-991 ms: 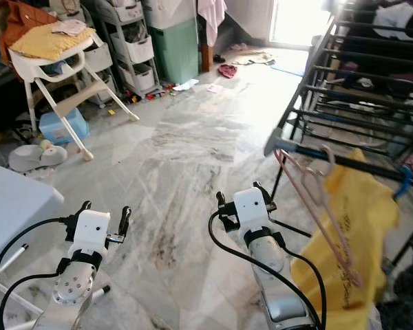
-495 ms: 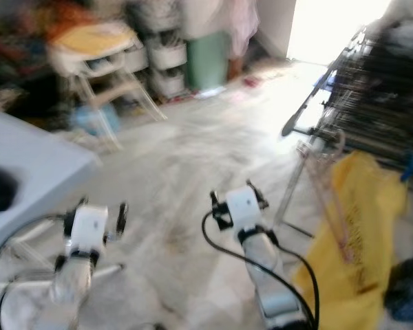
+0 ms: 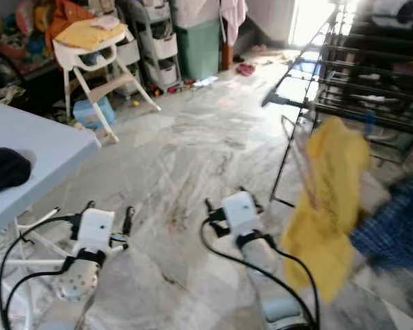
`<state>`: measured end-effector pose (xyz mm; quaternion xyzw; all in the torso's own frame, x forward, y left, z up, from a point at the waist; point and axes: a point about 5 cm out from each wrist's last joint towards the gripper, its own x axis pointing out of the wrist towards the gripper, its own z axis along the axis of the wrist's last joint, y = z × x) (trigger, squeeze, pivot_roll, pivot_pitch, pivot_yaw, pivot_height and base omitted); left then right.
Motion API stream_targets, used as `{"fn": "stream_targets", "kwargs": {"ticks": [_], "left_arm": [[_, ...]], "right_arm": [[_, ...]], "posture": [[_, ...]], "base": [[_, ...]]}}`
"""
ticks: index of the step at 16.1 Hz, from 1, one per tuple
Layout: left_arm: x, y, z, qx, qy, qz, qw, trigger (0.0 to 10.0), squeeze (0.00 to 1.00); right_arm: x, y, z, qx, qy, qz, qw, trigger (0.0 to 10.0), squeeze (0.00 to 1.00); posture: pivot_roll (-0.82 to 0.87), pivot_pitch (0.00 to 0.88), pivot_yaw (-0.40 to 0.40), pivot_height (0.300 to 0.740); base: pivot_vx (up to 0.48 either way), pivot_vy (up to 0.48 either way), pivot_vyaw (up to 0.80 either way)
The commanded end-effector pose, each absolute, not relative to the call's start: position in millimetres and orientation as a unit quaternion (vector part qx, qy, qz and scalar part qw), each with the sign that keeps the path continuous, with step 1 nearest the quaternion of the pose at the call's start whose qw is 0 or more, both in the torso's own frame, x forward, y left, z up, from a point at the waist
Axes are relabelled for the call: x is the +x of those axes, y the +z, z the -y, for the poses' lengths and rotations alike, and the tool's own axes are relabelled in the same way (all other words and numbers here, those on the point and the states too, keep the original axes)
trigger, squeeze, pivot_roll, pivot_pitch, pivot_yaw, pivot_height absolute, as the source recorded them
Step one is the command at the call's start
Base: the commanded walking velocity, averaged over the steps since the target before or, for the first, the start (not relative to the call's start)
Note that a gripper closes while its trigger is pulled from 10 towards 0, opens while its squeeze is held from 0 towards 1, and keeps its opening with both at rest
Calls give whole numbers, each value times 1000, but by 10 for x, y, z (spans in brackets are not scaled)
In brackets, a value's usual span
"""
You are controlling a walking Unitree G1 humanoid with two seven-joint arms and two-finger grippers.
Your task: Hang hanger
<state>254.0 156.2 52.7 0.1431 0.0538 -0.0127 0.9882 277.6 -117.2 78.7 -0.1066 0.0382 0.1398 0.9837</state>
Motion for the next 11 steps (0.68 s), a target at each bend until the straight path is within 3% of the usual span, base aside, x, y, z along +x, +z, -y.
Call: {"fn": "stream_targets", "kwargs": {"ticks": [1,5,9,11], "left_arm": [[2552,533,-1655,155,-3,-54,986,10000,0],[2552,525,-1639,154,-2,-54,987,10000,0],[2499,480,-1610,143,16,-57,988,10000,0],[2466,450,-1597,136,27,-64,988,10000,0]], "right_arm": [[2804,856,1094,-99,152,-24,983,10000,0],[2814,847,1107,-101,154,-26,983,10000,0],[2817,843,1092,-109,177,-29,978,10000,0],[2842,857,1076,-111,184,-27,976,10000,0]], "posture": [[-77,0,73,740],[-72,0,61,740],[-52,0,-5,740],[-45,0,-18,740]], "base": [[-307,0,0],[-307,0,0],[-260,0,0],[0,0,0]]}}
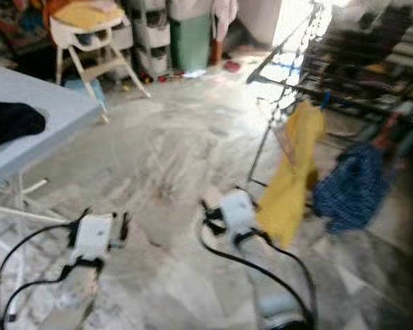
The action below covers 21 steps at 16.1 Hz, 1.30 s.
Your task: Hang hanger
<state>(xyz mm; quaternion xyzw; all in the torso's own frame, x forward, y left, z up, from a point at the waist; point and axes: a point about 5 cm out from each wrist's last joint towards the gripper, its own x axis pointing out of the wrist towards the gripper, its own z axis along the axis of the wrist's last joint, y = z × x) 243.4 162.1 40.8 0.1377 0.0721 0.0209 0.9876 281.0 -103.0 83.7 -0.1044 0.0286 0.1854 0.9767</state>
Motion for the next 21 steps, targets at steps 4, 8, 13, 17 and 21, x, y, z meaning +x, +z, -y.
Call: {"fn": "stream_targets", "kwargs": {"ticks": [4,8,13,17,21], "left_arm": [[2488,471,-1632,142,32,-59,988,10000,0],[2557,503,-1625,143,14,-59,988,10000,0],[2657,561,-1646,150,10,-54,987,10000,0],[2673,566,-1672,138,22,-55,989,10000,0],[2651,542,-1636,133,20,-59,989,10000,0]], "right_arm": [[2842,885,1015,-103,187,-19,977,10000,0],[2797,883,976,-89,196,-15,976,10000,0],[2823,913,966,-89,190,-5,978,10000,0],[2868,939,997,-94,189,-1,977,10000,0],[2862,926,969,-91,192,-3,977,10000,0]], "posture": [[-45,0,2,740],[-59,0,50,740],[-62,0,82,740],[-67,0,77,740],[-67,0,74,740]], "base": [[0,0,0],[0,0,600],[0,0,800],[0,0,800],[0,0,800]]}}
